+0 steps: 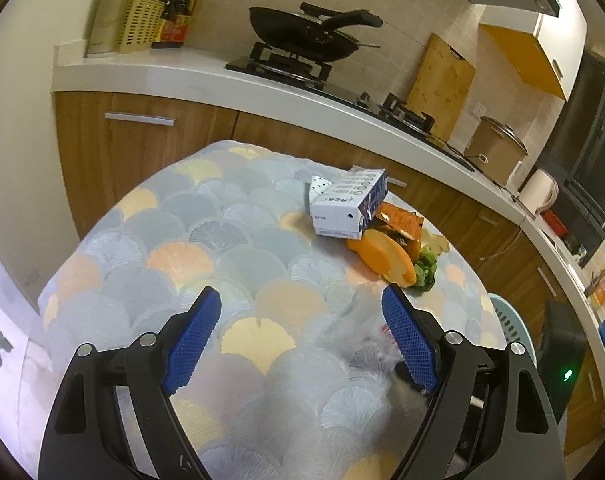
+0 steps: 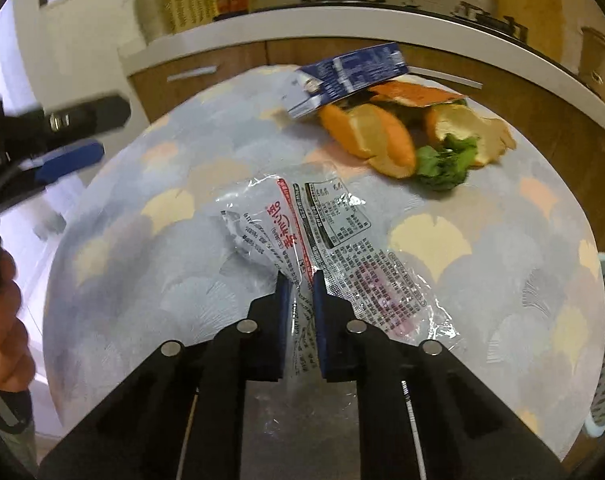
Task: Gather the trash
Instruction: 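Move both tools back to the table toward the clear wrapper and carton, then grasp the milk carton with left tool while right tool grasps clear plastic wrapper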
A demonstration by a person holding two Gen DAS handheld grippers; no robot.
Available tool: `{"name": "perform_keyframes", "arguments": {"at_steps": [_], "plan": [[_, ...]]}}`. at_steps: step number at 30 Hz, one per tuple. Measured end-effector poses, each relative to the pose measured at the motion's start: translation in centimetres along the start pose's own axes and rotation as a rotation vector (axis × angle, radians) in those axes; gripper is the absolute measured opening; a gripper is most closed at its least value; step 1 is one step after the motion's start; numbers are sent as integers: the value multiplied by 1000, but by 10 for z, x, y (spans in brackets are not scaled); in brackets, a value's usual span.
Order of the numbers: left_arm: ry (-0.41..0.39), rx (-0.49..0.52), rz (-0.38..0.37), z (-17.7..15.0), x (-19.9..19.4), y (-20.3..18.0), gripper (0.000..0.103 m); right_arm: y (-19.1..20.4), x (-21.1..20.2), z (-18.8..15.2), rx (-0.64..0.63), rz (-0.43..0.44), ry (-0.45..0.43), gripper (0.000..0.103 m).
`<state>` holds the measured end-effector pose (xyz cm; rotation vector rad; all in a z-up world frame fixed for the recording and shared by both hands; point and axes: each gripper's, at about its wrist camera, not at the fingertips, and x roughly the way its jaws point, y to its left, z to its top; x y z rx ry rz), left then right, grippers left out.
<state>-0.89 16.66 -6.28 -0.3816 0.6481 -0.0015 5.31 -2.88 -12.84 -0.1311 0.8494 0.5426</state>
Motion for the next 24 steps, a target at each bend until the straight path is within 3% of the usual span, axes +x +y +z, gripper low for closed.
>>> {"name": "perform_keyframes", "arguments": {"at_steps": [6, 13, 16, 24], "plan": [[17, 34, -32, 13, 17, -14, 80, -23, -26, 2, 35, -15, -81, 5], [73, 110, -96, 42, 65, -41, 80, -42, -46, -6, 48, -71, -137, 4], [98, 126, -101, 56, 94, -44, 81, -45, -47, -4, 46, -75, -135, 4], [191, 124, -108, 76, 160, -42, 75, -48, -26, -2, 63, 22, -71, 4]]}}
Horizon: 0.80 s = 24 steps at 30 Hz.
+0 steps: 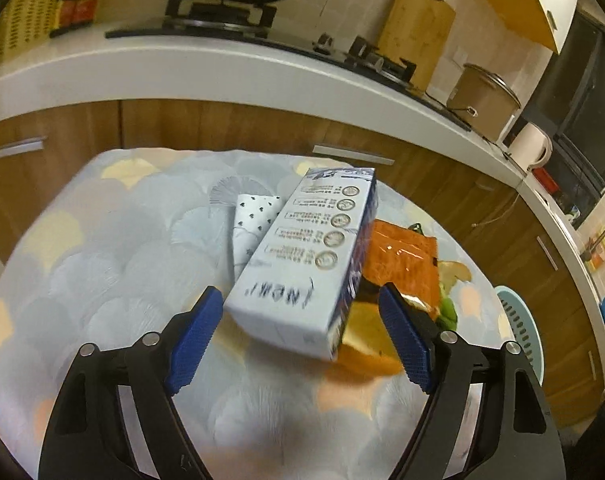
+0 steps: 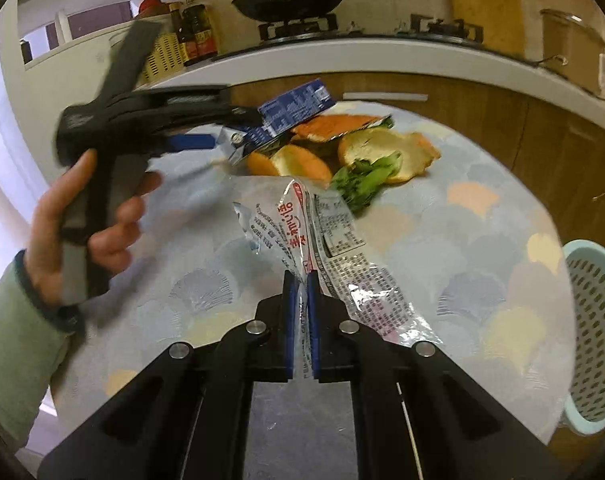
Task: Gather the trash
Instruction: 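Grasp the milk carton with left tool while right tool grasps clear plastic wrapper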
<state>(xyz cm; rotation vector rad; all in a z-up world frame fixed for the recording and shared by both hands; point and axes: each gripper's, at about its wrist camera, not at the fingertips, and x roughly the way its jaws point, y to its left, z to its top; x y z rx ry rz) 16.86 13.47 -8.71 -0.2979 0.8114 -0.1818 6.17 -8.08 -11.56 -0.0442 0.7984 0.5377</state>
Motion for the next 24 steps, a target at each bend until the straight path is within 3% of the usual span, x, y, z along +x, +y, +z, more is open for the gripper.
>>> {"name": "perform_keyframes", "arguments": {"at_steps": [2, 8, 13, 24], "plan": [[9, 3, 4, 3, 7, 0, 64, 5, 5, -1, -22, -2, 16, 5], [-17, 11, 31, 0, 4, -2, 58, 12, 9, -4, -36, 10, 36, 5], [-86, -8, 26, -16, -35, -4, 57, 22, -10, -5, -65, 37, -12, 5], [-229, -20, -23, -40, -126, -19, 56, 33, -71, 1, -107, -29, -126, 5]]}}
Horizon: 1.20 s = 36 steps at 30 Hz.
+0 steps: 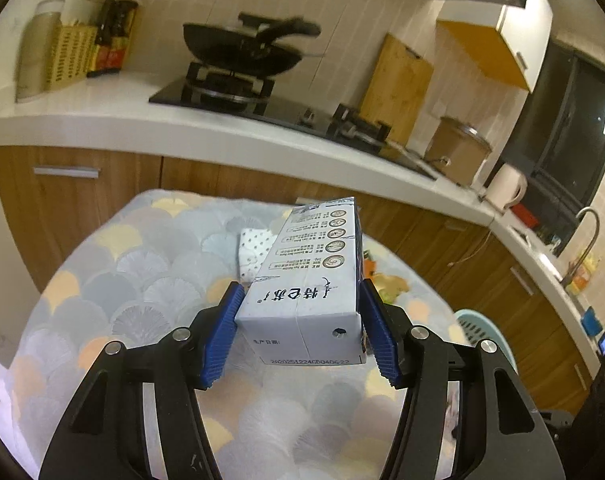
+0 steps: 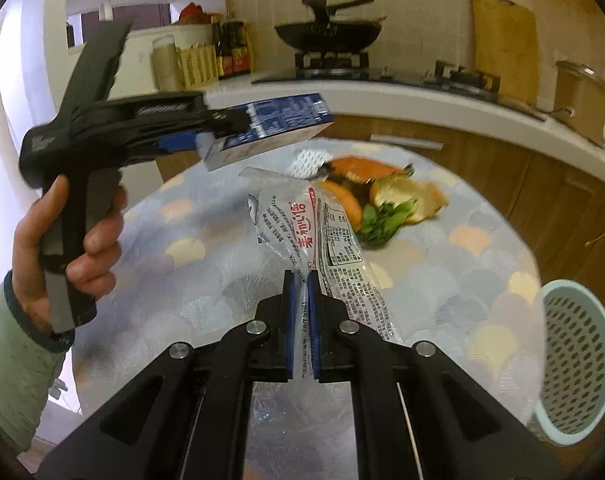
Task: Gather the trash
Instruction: 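Grasp the milk carton with left tool while right tool grasps clear plastic wrapper, then carry the carton and clear wrapper over the blue basket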
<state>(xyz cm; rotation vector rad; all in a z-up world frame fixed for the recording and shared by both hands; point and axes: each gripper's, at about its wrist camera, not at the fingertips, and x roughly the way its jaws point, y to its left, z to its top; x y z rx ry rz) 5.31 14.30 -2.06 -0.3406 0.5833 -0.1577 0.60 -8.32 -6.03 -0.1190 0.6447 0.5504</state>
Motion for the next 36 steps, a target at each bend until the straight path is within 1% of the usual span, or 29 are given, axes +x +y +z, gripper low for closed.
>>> {"name": "perform_keyframes", "arguments": {"at_steps": [4, 8, 13, 16, 20, 23, 27, 32, 36], "plan": [[-26, 14, -29, 4, -14, -18, 56, -12, -19, 7, 12, -50, -42, 5], [-42, 52, -64, 7, -19, -45, 56, -35, -41, 11, 43, -109, -85, 5], [-28, 102, -137, 2, -10, -89, 56, -69, -60, 13, 94, -178, -118, 5], [2, 140, -176, -7, 5, -117, 56, -92, -71, 11, 125, -242, -130, 5], [73, 196, -238, -20, 34, -160, 56, -137, -93, 2, 206, -315, -157, 5], [107, 240, -277, -28, 51, -189, 56, -172, -108, -11, 280, -357, -175, 5], [142, 279, -320, -41, 75, -227, 56, -214, -119, -28, 363, -403, -173, 5], [204, 321, -351, -62, 113, -273, 56, -261, -125, -52, 467, -422, -155, 5], [258, 342, -362, -78, 143, -294, 55, -292, -112, -70, 536, -424, -110, 5]]}}
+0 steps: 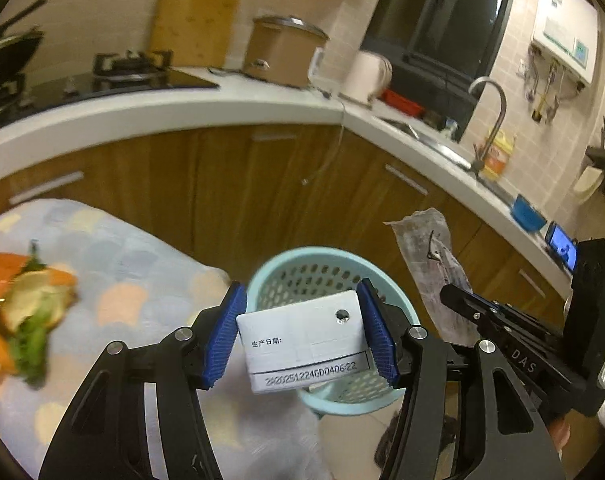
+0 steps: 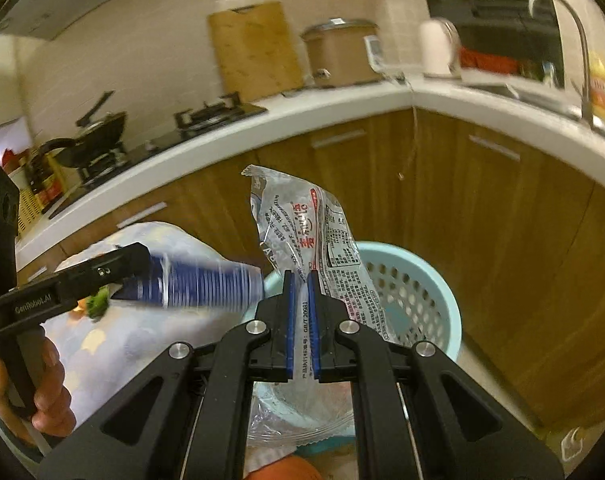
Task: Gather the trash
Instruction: 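Carry the carton and clear wrapper over the blue basket, then open both tools to drop the carton and wrapper into the basket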
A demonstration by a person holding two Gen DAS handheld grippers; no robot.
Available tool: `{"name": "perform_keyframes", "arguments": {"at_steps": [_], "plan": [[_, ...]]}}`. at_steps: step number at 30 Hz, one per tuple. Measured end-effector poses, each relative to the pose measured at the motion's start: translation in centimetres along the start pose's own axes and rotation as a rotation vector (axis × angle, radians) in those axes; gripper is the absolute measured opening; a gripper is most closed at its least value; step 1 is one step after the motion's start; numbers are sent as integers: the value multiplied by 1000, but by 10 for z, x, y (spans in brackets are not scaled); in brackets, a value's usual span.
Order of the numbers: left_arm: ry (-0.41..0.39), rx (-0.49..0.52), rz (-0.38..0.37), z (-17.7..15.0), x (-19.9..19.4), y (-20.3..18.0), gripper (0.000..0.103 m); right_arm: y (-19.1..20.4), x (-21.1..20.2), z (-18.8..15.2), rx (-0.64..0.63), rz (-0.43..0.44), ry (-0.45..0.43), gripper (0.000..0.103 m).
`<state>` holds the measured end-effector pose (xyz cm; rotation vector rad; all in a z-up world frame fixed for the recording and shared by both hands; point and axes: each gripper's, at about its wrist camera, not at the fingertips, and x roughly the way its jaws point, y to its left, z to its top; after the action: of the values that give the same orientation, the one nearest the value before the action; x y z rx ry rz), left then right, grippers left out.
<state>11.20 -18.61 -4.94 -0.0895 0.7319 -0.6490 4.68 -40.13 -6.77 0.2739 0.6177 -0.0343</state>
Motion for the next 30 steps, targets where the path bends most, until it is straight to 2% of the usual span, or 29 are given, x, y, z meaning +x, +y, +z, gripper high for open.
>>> {"name": "perform_keyframes", "arguments": {"at_steps": [8, 19, 27, 28, 30], "plan": [[92, -7, -10, -6, 67, -4, 54, -24, 46, -16, 42, -29, 96, 5], [122, 2, 2, 1, 101, -11, 54, -40, 83, -24, 76, -28, 176, 5], [140, 5, 15, 4, 107, -10, 55, -42, 91, -25, 80, -13, 209, 5], [146, 3, 19, 5, 107, -10, 55, -42, 91, -25, 82, -11, 214, 8], [152, -9, 16, 6, 104, -7, 62, -44, 90, -24, 94, -5, 223, 22]]}}
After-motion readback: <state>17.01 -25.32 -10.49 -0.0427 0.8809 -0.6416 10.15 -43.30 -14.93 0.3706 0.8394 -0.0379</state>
